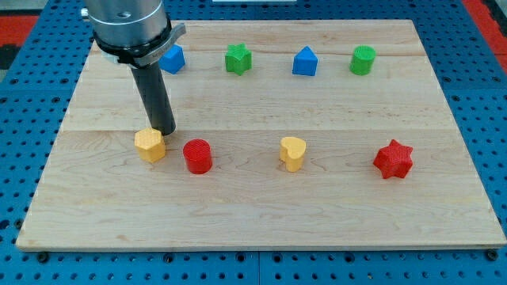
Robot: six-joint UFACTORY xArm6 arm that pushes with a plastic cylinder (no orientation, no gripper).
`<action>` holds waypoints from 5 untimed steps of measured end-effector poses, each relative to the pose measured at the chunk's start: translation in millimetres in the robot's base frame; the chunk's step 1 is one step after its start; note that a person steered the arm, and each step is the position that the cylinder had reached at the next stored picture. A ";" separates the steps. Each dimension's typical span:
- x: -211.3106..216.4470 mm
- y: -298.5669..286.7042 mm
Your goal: Nudge the red star down a bit
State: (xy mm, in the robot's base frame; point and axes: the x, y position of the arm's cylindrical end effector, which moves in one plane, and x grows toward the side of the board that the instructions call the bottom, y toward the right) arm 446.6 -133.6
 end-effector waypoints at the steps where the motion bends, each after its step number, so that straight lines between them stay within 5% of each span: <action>1: 11.2 0.0; 3: 16.2 0.0; 5: -32.7 1.5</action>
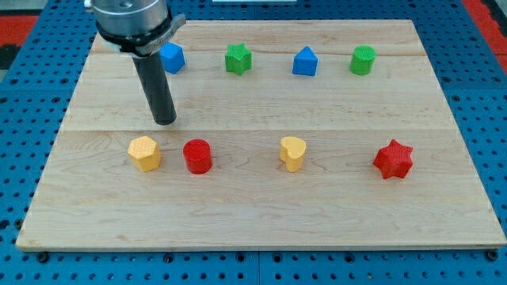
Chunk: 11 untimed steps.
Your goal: Nudge the red star down a bit
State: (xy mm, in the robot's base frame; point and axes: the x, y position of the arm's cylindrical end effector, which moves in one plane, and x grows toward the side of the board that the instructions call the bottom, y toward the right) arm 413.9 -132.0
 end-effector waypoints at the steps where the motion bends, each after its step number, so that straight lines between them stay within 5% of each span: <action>1: -27.3 9.5; 5: -29.2 24.0; 8: 9.2 294.5; 9: 17.7 344.3; 11: 17.7 344.9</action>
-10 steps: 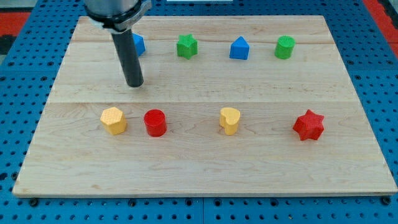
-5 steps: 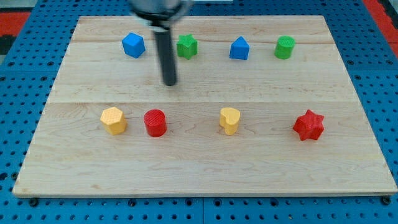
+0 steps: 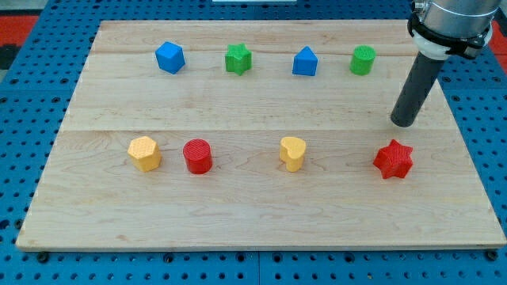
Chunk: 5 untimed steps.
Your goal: Nudge the red star down a bit
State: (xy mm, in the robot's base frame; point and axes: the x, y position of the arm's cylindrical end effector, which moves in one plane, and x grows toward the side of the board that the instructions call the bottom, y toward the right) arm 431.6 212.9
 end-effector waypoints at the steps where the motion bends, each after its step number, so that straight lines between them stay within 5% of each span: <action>1: 6.8 0.0; 5: 86.2 18.0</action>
